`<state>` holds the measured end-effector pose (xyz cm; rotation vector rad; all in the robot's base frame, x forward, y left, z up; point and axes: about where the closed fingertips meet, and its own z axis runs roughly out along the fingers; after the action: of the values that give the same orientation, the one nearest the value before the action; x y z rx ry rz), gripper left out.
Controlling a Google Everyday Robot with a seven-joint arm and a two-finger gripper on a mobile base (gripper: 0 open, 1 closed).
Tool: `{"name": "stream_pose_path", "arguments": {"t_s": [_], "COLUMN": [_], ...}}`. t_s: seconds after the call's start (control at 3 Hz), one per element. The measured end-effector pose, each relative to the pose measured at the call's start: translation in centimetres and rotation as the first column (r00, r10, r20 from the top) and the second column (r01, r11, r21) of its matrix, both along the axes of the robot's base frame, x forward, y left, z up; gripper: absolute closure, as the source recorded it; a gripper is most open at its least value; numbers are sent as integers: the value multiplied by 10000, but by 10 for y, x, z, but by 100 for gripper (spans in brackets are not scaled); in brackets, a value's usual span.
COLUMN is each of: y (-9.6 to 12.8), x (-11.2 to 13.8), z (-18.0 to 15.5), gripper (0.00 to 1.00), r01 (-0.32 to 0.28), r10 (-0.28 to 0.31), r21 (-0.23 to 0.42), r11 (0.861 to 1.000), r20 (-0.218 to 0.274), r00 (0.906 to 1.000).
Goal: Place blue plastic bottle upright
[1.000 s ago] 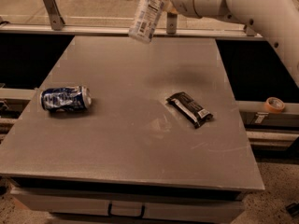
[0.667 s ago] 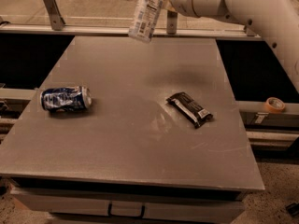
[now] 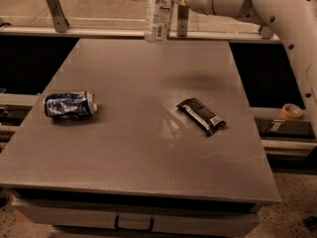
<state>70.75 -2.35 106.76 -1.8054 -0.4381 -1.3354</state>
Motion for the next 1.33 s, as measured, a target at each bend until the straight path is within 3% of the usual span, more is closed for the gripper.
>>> {"name": "stream_pose_path", "arguments": {"t_s": [0.33, 0.67, 1.0, 1.33], "y": [4, 4, 9, -3], "x": [-2, -2, -7, -19], "z": [-1, -1, -2, -1], "gripper": [100, 100, 100, 100], "r01": [-163, -163, -625, -1555], "r10": [200, 200, 748, 1937], "r21": [-582, -579, -1123, -2052], "r11": [9982, 9982, 9917, 9663], "r20": [629, 631, 1096, 1815], "r00": [9978, 9978, 9912, 9641]}}
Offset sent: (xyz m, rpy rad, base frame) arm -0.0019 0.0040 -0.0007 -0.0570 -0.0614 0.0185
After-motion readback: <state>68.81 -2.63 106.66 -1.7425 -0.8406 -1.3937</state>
